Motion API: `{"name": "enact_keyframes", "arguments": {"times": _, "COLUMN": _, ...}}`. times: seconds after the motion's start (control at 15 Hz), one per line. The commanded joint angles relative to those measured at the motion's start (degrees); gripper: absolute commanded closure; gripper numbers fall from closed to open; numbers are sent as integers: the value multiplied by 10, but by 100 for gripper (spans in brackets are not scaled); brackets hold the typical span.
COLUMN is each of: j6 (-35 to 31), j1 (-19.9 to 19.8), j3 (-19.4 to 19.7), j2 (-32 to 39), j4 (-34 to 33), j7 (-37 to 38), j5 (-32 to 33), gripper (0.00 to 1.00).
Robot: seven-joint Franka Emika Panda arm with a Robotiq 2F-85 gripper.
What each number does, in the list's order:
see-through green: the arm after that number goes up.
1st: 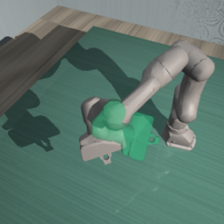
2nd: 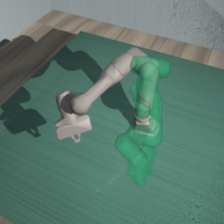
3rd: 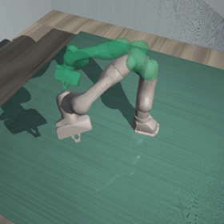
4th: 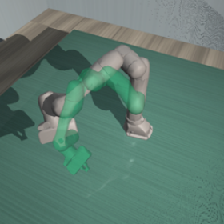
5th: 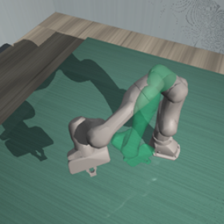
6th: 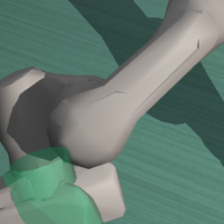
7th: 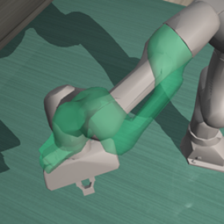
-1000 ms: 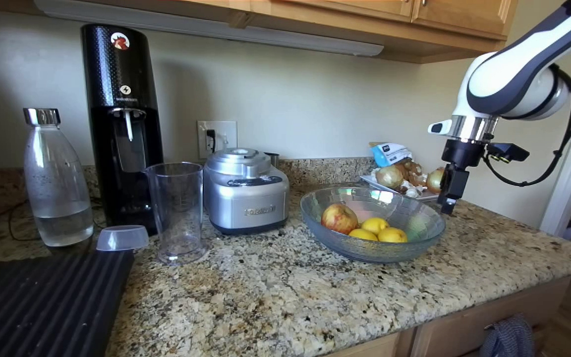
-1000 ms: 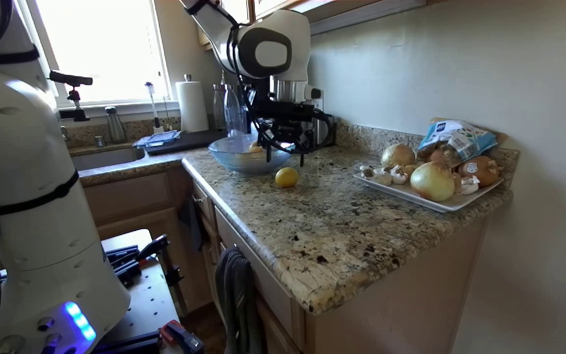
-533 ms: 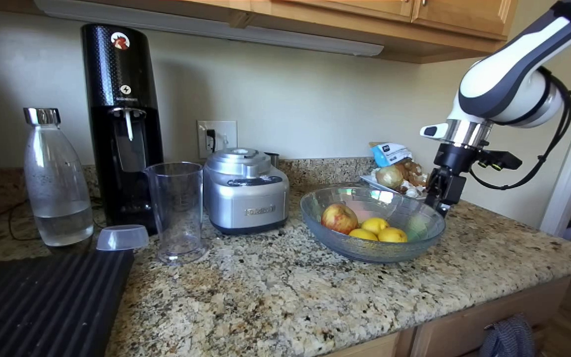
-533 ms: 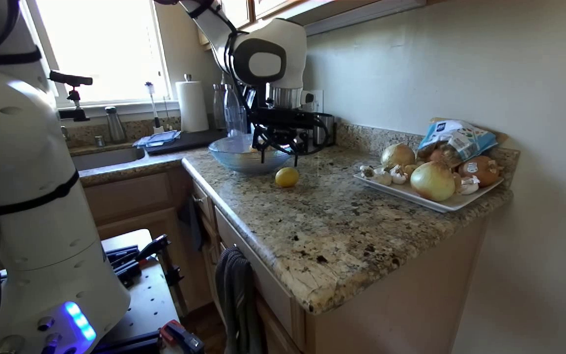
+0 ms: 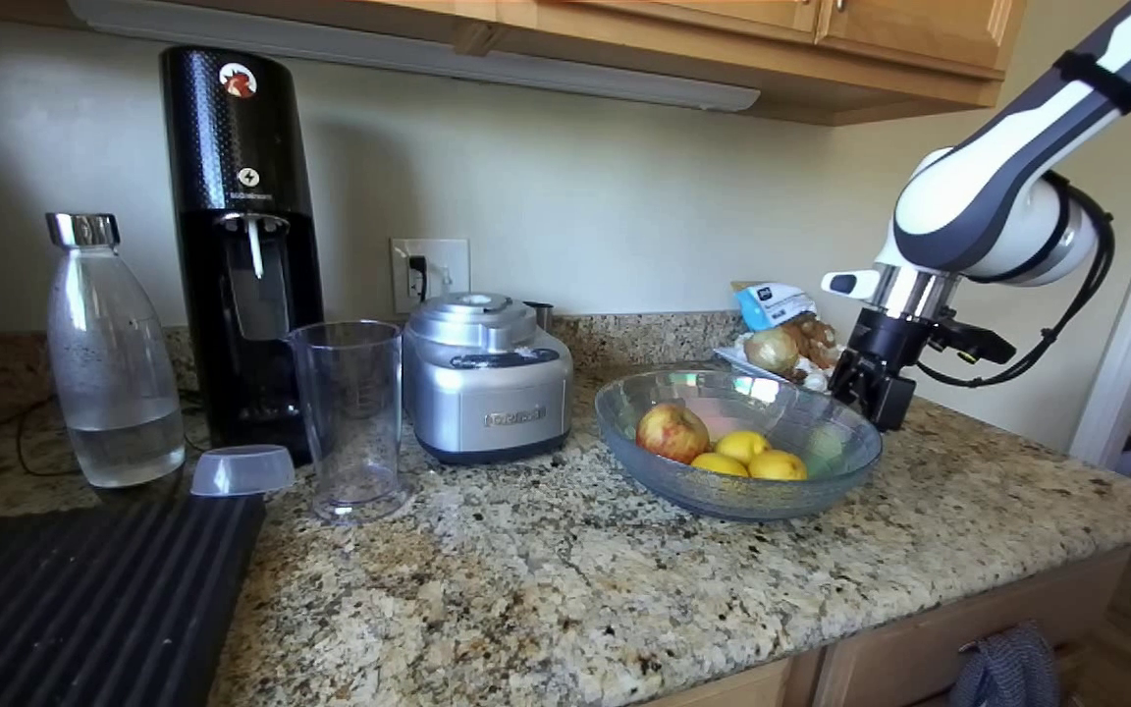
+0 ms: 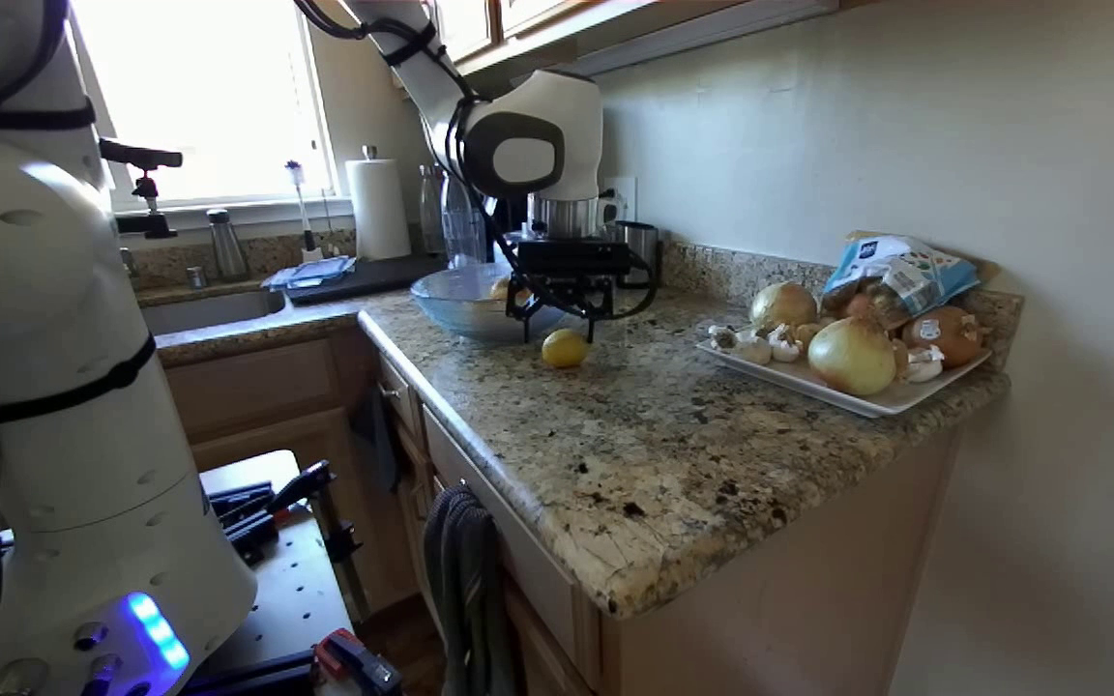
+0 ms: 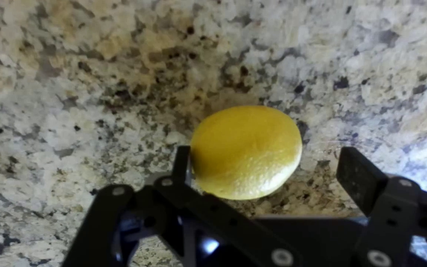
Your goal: Put the lemons and the apple in the glass bowl
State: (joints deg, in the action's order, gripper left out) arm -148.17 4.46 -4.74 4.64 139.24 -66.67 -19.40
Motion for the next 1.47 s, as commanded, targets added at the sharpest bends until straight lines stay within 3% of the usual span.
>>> {"name": "enact_keyframes", "arguments": {"times": 0.0, "j6": -32, "j1": -10, "j3": -12, "j2": 13, "j4": 10, "j7": -30, "j5": 1, "gripper": 0}}
{"name": "enact_keyframes", "arguments": {"times": 0.27, "j6": -35, "j1": -14, "j3": -20, "j2": 26, "j4": 6, "j7": -37, "j5": 1, "gripper": 0}}
{"name": "enact_keyframes", "arguments": {"times": 0.33, "j6": -35, "j1": -15, "j3": -21, "j2": 27, "j4": 6, "j7": -35, "j5": 3, "gripper": 17}}
{"name": "enact_keyframes", "arguments": {"times": 0.4, "j6": -34, "j1": -15, "j3": -22, "j2": 28, "j4": 6, "j7": -33, "j5": 4, "gripper": 26}}
{"name": "enact_keyframes", "arguments": {"times": 0.6, "j6": -34, "j1": -16, "j3": -23, "j2": 25, "j4": 6, "j7": -32, "j5": 2, "gripper": 47}}
{"name": "enact_keyframes", "arguments": {"times": 0.73, "j6": -35, "j1": -16, "j3": -23, "j2": 20, "j4": 7, "j7": -31, "j5": 2, "gripper": 56}}
{"name": "enact_keyframes", "arguments": {"times": 1.13, "j6": -31, "j1": -16, "j3": -22, "j2": -8, "j4": 17, "j7": -29, "j5": 19, "gripper": 58}}
{"name": "enact_keyframes", "arguments": {"times": 1.4, "j6": -25, "j1": -8, "j3": -17, "j2": -39, "j4": 15, "j7": -11, "j5": 69, "gripper": 58}}
